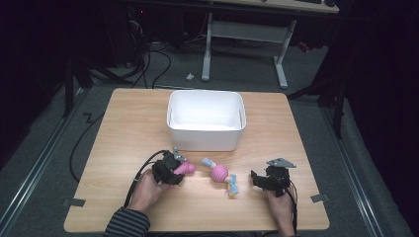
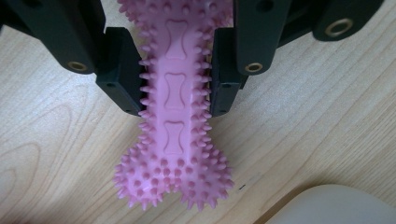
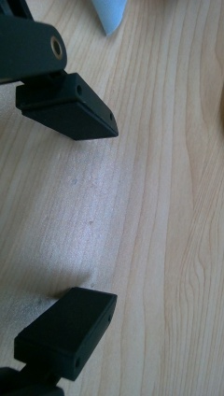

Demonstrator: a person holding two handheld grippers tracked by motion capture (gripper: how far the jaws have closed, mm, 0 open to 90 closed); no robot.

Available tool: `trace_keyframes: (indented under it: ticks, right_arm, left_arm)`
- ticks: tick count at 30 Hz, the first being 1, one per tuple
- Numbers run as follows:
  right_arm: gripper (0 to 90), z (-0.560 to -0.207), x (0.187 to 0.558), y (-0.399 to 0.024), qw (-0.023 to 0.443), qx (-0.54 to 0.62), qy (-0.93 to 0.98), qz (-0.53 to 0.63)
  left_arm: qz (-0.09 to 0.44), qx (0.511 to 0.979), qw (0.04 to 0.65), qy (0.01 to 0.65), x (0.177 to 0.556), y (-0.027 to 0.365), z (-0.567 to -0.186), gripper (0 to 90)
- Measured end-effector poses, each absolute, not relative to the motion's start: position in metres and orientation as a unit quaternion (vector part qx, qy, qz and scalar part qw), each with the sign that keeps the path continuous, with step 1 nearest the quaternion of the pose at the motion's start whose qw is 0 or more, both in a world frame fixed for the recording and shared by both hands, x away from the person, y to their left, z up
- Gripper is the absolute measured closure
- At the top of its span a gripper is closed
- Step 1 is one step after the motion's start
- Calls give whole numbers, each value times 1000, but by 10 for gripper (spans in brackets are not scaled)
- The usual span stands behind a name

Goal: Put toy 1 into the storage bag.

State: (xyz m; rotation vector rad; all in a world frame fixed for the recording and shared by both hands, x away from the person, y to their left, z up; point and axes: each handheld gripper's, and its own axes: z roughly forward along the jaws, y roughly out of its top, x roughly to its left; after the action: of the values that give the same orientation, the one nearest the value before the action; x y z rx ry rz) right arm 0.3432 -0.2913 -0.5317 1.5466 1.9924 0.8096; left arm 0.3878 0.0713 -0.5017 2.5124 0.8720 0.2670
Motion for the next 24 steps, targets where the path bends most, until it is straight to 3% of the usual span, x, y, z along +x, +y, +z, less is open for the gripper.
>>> trace_keyframes:
  ticks: [24]
  right_arm:
    - [171, -532, 343, -291, 244, 564, 731, 296]
  left_arm:
    - [89, 895, 277, 339, 372, 87, -468, 588]
